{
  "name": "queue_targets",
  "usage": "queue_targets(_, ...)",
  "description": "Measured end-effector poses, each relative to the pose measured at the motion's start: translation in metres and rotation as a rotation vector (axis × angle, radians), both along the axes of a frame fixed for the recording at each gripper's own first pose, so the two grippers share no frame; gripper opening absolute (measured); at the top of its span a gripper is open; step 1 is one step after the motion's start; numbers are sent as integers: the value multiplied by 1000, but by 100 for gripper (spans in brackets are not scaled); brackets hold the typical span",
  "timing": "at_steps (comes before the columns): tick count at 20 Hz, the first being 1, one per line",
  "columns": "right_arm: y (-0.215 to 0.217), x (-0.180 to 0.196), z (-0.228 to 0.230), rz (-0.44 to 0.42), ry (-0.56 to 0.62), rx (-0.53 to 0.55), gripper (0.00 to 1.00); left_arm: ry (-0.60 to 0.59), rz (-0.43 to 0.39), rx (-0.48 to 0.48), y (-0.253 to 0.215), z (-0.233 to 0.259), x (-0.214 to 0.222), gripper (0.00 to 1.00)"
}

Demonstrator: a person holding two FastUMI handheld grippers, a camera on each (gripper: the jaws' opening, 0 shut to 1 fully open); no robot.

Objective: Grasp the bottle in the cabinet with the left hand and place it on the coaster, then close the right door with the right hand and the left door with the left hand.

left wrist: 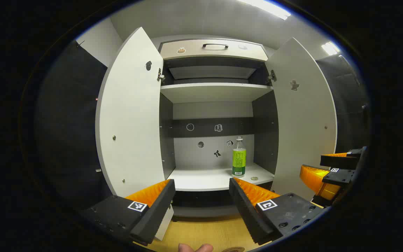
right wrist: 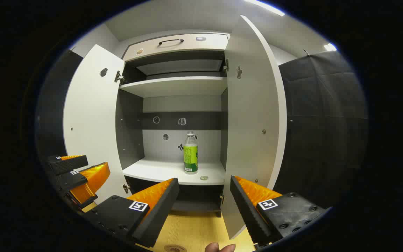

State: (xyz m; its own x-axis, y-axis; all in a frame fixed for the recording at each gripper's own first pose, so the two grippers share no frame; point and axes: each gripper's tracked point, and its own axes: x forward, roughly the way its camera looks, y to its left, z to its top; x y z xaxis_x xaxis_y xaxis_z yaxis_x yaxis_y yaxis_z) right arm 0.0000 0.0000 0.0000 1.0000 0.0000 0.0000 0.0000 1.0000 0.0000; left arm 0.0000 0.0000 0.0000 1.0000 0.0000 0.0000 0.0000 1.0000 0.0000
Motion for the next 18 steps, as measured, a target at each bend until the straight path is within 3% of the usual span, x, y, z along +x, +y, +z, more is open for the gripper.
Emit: queue_targets(18,0,8,2,7,-6,24,98,7,-2,-3,-5,1,8,98)
